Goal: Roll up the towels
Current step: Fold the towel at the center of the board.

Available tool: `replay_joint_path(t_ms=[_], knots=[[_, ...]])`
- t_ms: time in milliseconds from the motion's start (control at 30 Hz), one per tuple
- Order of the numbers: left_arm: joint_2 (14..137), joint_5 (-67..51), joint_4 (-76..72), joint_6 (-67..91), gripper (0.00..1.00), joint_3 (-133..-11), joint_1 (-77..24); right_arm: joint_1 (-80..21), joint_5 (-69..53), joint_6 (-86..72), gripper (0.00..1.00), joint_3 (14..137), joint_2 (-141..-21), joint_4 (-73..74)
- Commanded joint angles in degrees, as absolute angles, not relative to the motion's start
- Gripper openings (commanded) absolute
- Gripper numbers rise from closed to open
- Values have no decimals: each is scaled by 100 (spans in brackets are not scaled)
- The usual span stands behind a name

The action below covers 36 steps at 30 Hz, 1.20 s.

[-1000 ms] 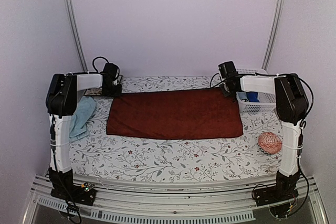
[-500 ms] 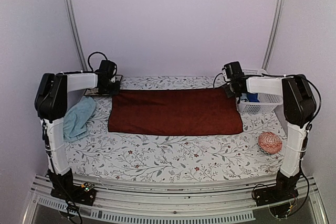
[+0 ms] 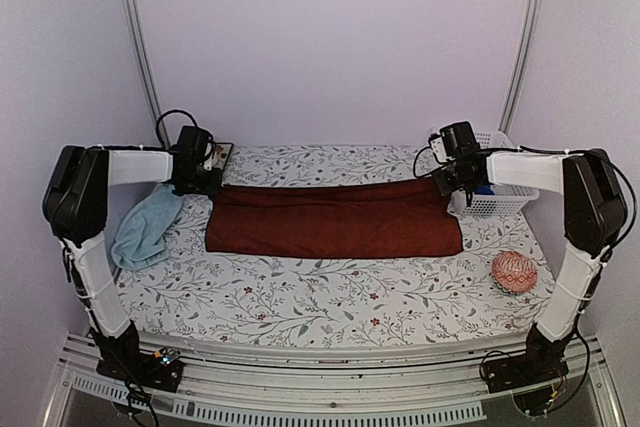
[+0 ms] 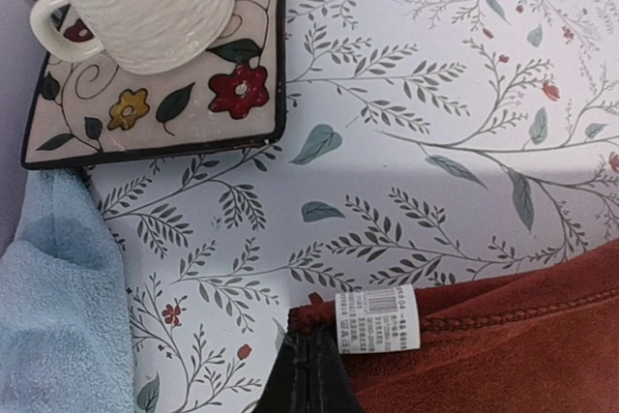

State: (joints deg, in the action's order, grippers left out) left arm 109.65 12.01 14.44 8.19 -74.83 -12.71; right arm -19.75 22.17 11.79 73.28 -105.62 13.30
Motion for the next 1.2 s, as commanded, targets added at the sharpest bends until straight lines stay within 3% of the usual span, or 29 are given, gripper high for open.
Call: replay_joint_path(t_ms=[0,300,1167], knots=[[10694,927,1143,912,0,-7277,-1318,-1934,2176,1027,2,7217,-10007,1466],[10430,734,889,881,0,-6995,-1327,-1933,2150,1048,2,6698,-9453,1511],[9598,437,2095,1085,0,-6170,-1421,-1933,1535,814,2,5765,-8957,2524]])
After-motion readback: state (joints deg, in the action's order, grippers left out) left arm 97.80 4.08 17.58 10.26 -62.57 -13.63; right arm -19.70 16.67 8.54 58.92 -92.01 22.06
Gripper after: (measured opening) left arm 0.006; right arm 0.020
